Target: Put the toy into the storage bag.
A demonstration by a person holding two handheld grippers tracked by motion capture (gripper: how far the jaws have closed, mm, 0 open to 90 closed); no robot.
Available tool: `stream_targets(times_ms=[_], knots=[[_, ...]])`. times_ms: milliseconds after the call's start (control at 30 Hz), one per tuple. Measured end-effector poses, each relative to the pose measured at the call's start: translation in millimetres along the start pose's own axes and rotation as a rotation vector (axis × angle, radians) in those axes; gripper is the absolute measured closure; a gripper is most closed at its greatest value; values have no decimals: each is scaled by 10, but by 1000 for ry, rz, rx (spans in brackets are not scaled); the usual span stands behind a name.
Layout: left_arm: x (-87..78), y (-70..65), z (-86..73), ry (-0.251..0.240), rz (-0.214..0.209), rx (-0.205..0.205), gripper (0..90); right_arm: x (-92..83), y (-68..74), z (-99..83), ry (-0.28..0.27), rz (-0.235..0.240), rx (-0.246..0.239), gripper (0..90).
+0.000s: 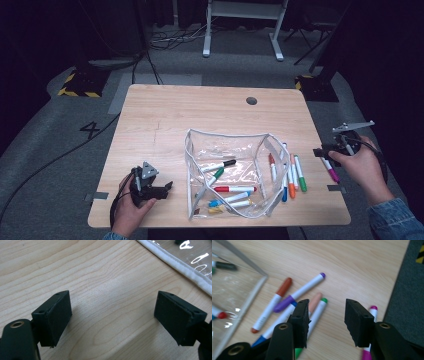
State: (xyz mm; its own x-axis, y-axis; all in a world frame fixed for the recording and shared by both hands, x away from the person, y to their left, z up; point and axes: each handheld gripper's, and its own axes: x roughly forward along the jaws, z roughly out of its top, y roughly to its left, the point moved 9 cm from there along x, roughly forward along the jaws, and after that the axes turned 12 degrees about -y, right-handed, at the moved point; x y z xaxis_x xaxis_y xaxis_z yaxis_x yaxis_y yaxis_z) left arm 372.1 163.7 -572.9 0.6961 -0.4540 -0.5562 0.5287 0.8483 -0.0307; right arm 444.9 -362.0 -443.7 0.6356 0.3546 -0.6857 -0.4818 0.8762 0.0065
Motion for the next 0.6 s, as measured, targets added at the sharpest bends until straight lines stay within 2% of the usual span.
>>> stream_targets(times_ms=[100, 333, 500, 600], knots=[[-1, -1, -2, 2, 0, 3, 149, 109, -202, -201, 23, -31, 35, 556], [-4, -2, -3, 1, 1, 3, 150, 321, -545, -577, 77, -105, 74, 567], [-4, -2, -3, 1, 1, 3, 150, 462, -695, -804, 114, -125, 118, 573], [-3, -2, -3, 0, 1, 3, 150, 521, -723, -889, 123, -122, 135, 593]])
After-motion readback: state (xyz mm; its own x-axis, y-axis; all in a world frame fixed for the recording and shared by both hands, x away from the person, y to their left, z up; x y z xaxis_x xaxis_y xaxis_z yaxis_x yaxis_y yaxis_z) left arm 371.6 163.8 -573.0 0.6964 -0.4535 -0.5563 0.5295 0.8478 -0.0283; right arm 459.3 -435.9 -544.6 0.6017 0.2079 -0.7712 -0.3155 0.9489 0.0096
